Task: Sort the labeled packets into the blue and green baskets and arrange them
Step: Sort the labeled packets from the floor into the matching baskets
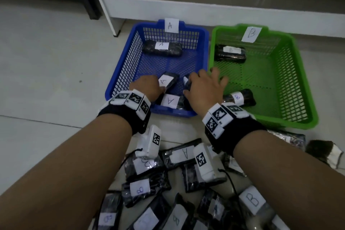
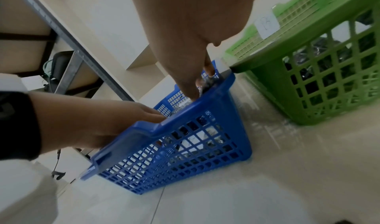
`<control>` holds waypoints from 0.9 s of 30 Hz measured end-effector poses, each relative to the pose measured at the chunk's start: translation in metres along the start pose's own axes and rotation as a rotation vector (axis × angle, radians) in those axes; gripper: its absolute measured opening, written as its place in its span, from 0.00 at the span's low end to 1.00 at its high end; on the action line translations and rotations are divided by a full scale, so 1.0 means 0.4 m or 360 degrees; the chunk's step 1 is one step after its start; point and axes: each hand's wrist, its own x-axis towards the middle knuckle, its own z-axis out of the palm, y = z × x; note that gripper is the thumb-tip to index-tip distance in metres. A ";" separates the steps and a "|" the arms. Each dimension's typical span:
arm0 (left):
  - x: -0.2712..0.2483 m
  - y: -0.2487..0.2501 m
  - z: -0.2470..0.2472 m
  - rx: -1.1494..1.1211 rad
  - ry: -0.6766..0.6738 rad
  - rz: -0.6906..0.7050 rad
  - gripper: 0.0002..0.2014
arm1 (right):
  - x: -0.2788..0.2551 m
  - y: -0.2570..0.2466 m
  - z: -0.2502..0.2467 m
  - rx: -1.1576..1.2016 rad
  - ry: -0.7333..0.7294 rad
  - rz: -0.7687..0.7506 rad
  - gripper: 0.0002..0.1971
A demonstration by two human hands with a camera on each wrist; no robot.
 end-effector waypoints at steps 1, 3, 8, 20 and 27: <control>-0.005 -0.005 -0.007 0.0019 -0.0027 0.0014 0.20 | -0.002 -0.005 0.000 -0.0035 -0.0068 -0.0016 0.17; -0.022 -0.015 -0.020 0.0048 0.0006 0.0064 0.20 | -0.002 -0.009 -0.002 -0.0092 -0.0148 -0.0063 0.19; -0.098 -0.050 -0.029 -0.0165 0.0340 0.0496 0.20 | -0.017 0.002 -0.030 0.0126 -0.0088 -0.0137 0.19; -0.366 -0.140 0.120 0.0425 0.0213 0.1438 0.18 | -0.254 0.016 0.036 -0.0065 -0.0071 -0.1338 0.10; -0.397 -0.146 0.165 0.0345 -0.0416 0.0571 0.37 | -0.295 0.038 0.134 -0.0365 -0.0843 -0.0764 0.32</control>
